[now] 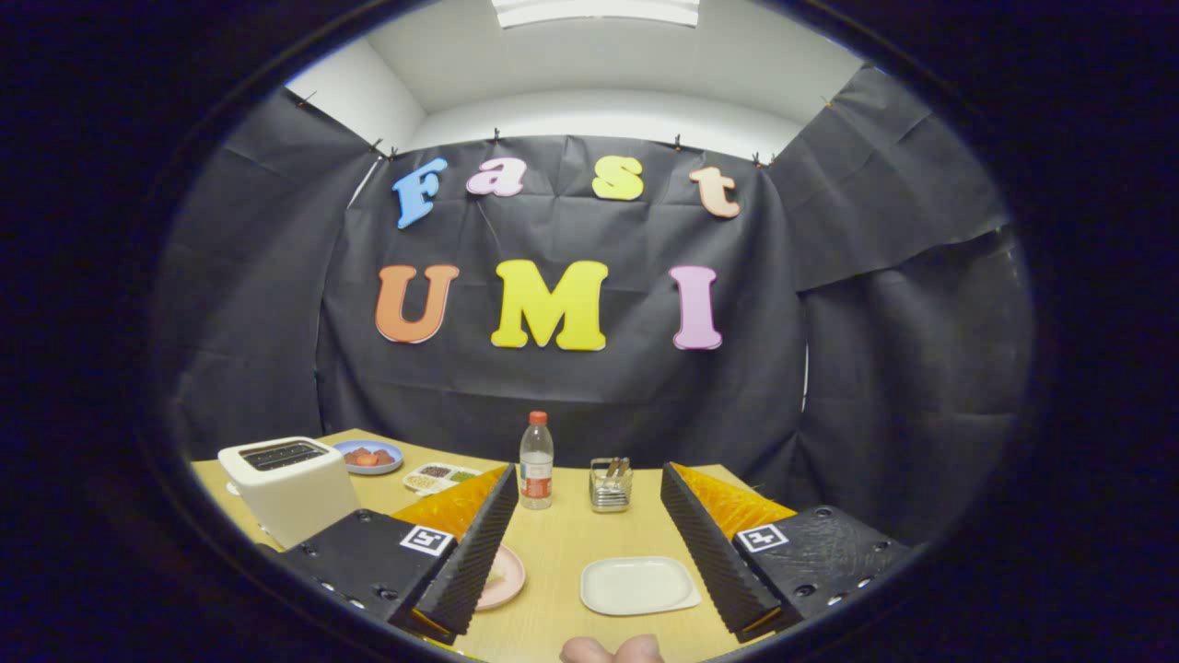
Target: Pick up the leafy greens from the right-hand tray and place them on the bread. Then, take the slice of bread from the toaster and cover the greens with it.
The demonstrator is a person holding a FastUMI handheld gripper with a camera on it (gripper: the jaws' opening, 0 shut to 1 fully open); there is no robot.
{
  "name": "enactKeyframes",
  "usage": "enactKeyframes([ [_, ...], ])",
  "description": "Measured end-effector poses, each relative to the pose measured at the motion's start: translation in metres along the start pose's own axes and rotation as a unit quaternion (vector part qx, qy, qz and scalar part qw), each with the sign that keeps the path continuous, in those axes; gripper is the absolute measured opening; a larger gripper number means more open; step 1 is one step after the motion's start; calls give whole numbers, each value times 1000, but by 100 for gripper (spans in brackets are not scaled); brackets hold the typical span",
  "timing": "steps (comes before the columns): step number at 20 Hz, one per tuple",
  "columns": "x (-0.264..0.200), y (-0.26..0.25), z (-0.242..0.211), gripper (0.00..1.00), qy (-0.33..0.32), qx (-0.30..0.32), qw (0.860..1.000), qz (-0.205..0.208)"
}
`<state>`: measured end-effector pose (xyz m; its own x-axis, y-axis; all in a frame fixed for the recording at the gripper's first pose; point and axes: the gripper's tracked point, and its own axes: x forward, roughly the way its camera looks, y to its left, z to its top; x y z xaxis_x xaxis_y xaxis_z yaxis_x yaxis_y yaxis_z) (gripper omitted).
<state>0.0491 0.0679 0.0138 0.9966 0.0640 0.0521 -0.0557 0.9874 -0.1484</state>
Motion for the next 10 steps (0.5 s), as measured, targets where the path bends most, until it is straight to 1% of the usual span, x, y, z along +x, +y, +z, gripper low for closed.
enactKeyframes([
  [2, -22, 0, 8, 95, -5, 17, 1000, 11],
  [6, -60, -11, 9, 95, -13, 28, 1000, -3],
  [10, -93, 12, 4, 95, -31, 26, 999, -4],
])
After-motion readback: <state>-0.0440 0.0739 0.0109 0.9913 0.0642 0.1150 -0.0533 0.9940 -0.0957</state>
